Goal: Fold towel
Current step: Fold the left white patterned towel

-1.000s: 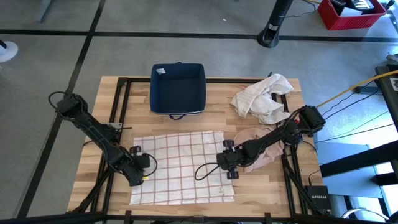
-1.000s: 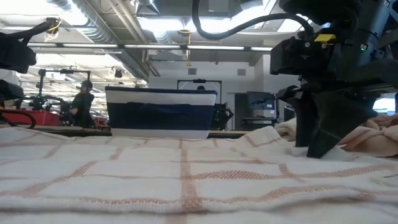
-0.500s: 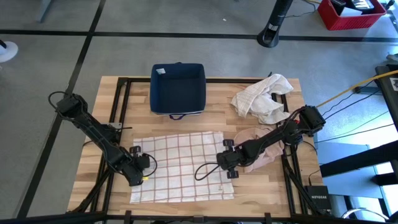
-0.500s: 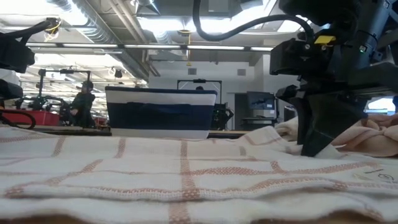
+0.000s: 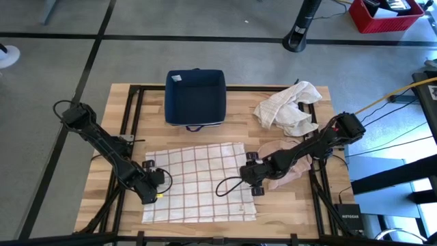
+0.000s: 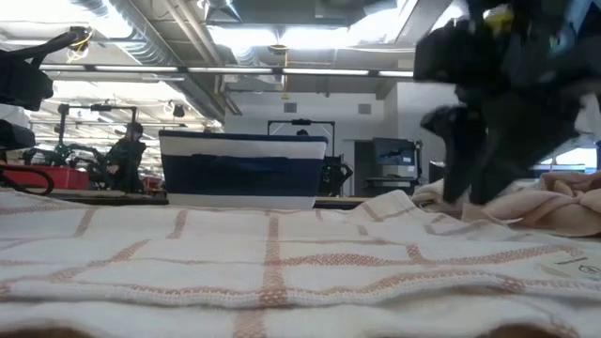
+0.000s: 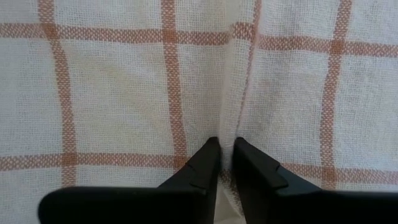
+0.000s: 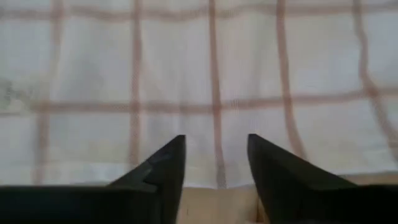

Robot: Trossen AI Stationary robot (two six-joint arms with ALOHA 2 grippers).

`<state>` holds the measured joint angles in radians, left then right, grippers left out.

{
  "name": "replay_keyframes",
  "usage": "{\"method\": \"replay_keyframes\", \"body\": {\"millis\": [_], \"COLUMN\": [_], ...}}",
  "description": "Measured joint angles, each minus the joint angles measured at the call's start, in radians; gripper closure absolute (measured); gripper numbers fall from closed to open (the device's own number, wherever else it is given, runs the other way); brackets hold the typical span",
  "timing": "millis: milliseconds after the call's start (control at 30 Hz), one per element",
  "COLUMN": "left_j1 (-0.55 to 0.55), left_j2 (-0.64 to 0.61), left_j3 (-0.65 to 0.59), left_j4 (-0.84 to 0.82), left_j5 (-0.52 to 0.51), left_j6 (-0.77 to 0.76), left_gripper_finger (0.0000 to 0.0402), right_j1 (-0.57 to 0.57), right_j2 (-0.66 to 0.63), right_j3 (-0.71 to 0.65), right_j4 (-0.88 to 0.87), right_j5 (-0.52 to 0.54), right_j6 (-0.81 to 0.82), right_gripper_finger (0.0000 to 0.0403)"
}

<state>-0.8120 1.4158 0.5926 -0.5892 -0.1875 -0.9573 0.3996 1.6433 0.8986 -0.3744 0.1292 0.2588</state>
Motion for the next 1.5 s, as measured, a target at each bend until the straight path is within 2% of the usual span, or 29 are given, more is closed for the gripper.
{"method": "replay_keyframes", "body": {"millis": [133,233,433,533,633,733,867,900,1033,1167,1500], "left_j1": [0.000,0.000,0.000,0.000,0.000,0.000,0.000,0.000,0.000,0.000,0.000], "left_j2": [0.000,0.000,0.000,0.000,0.000,0.000,0.000,0.000,0.000,-0.001,0.000], "left_j3": [0.000,0.000,-0.001,-0.001,-0.001,-0.001,0.000,0.000,0.000,0.014,0.224], "left_j4": [0.001,0.002,0.002,0.002,0.002,0.002,0.002,0.001,0.000,-0.021,-0.285], "left_j5": [0.000,-0.003,-0.005,-0.006,-0.006,-0.005,-0.003,-0.002,-0.007,-0.021,-0.108], "left_j6": [0.000,-0.004,-0.004,0.000,0.004,-0.001,-0.002,-0.002,-0.004,-0.009,-0.004], "left_gripper_finger": [0.0357,0.0357,0.0357,0.0357,0.0357,0.0360,0.0389,0.0393,0.0396,0.0399,0.0401], "right_j1": [0.000,0.000,-0.001,-0.001,0.000,0.000,0.000,-0.001,0.002,0.027,0.137], "right_j2": [-0.002,0.037,0.118,0.135,0.135,0.135,0.135,0.135,0.137,0.114,-0.051], "right_j3": [0.000,0.001,0.006,0.008,0.009,0.010,0.009,0.009,0.007,0.002,-0.002], "right_j4": [0.011,0.019,0.044,0.028,-0.007,-0.062,-0.089,-0.087,-0.085,-0.087,-0.120], "right_j5": [-0.014,-0.001,-0.009,-0.013,0.005,0.018,0.032,0.033,0.075,0.115,0.230], "right_j6": [0.001,-0.005,-0.021,-0.024,-0.026,-0.027,-0.032,-0.032,-0.020,-0.009,0.077], "right_gripper_finger": [0.0165,0.0142,0.0140,0.0158,0.0197,0.0264,0.0373,0.0385,0.0380,0.0394,0.0398]}}
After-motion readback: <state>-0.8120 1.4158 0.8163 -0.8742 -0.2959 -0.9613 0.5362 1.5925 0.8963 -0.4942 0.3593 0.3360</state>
